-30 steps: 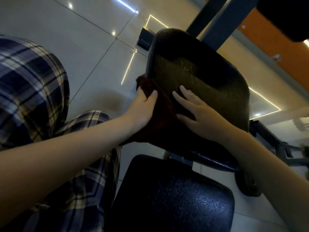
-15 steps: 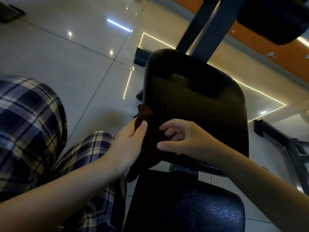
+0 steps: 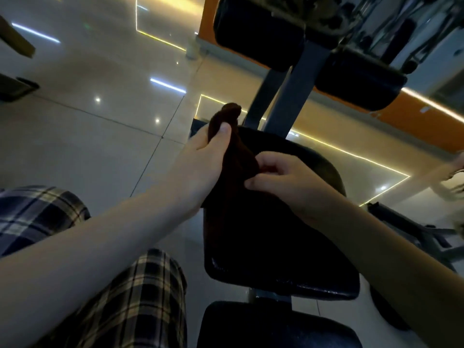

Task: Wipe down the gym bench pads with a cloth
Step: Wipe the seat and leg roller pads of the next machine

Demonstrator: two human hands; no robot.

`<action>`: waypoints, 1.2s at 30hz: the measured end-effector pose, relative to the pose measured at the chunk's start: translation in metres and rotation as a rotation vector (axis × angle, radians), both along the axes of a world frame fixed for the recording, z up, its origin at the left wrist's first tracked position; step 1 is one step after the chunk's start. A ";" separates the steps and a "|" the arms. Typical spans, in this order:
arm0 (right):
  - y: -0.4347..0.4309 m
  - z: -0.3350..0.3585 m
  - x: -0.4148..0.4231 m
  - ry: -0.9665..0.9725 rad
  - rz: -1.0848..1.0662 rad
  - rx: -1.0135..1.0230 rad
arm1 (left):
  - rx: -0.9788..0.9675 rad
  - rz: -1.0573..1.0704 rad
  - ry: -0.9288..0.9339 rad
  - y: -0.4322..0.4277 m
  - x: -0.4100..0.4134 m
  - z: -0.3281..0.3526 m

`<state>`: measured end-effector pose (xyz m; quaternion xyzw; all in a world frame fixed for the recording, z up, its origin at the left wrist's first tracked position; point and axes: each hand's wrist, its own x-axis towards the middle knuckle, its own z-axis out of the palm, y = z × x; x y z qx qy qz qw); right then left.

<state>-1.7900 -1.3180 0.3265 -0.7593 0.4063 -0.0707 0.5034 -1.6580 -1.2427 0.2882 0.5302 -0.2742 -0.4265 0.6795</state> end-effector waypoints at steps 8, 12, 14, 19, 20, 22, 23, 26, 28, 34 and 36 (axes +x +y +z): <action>-0.022 0.087 0.005 -0.417 -0.174 -0.261 | -0.173 -0.284 -0.191 -0.030 0.060 0.084; -0.031 0.126 0.010 -0.481 -0.215 -0.297 | -0.237 -0.457 -0.346 -0.030 0.091 0.129; -0.031 0.145 0.014 -0.487 -0.201 -0.320 | -0.258 -0.537 -0.455 -0.028 0.100 0.155; -0.033 0.183 0.025 -0.512 -0.183 -0.407 | -0.267 -0.465 -0.665 -0.034 0.122 0.202; -0.034 0.192 0.028 -0.509 -0.184 -0.429 | -0.265 -0.443 -0.701 -0.035 0.128 0.212; -0.036 0.203 0.032 -0.491 -0.188 -0.465 | -0.256 -0.415 -0.757 -0.038 0.140 0.227; -0.037 0.210 0.034 -0.490 -0.189 -0.481 | -0.246 -0.401 -0.788 -0.040 0.147 0.235; -0.041 0.223 0.040 -0.460 -0.180 -0.523 | -0.134 -0.411 -0.858 -0.043 0.159 0.255; -0.044 0.230 0.044 -0.422 -0.171 -0.560 | -0.044 -0.469 -0.944 -0.045 0.162 0.265; -0.052 0.241 0.050 -0.373 -0.128 -0.604 | -0.017 -0.607 -1.131 -0.053 0.166 0.282; -0.056 0.242 0.053 -0.368 -0.118 -0.605 | -0.026 -0.595 -1.128 -0.058 0.164 0.283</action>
